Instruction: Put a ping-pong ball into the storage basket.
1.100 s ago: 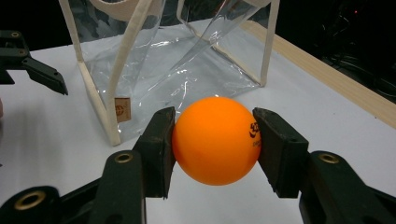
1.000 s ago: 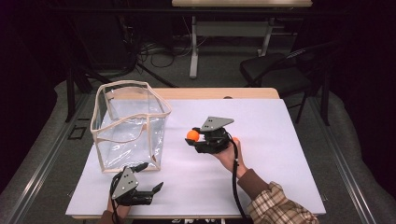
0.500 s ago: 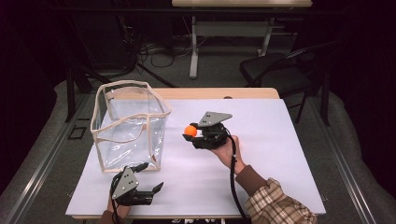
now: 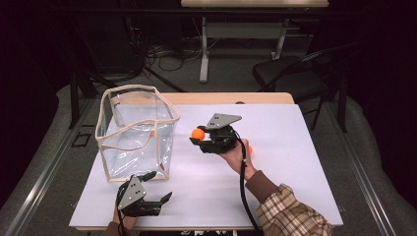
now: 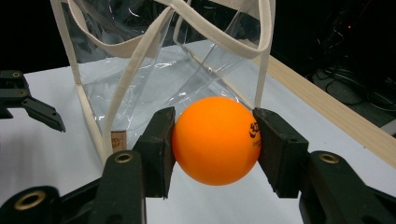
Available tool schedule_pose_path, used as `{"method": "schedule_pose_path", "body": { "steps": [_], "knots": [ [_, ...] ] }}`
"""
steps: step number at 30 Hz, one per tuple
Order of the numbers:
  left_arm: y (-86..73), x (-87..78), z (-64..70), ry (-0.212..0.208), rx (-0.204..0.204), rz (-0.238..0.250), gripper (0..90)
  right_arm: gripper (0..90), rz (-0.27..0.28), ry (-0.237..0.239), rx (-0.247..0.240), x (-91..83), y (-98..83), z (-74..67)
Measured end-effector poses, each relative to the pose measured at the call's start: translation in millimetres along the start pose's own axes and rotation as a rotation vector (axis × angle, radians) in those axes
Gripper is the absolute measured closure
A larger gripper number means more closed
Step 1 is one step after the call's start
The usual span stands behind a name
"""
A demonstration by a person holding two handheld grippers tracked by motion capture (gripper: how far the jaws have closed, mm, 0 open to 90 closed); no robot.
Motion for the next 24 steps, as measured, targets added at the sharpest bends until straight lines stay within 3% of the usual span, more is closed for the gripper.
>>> {"method": "schedule_pose_path", "body": {
  "steps": [5, 24],
  "knots": [
    [-0.1, 0.1, 0.0, 0.0, 0.0, -0.001, 15.9, 50.5, 0.008, 0.003, 0.014, 1.1, 5.7, 2.7],
    [0.2, -0.4, 0.2, -0.001, -0.002, 0.002, 15.9, 50.5, 0.022, 0.0, -0.005, 7.5, 24.7, 2.9]
  ]
}}
Point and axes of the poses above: each handheld gripper's, and its own axes: x roughly forward along the jaws, y roughly out of its top, z roughly to its right, the point moved 5 cm from there along x, roughly forward along the jaws, and after that the axes turned 5 degrees about x, right-handed, at the moved point
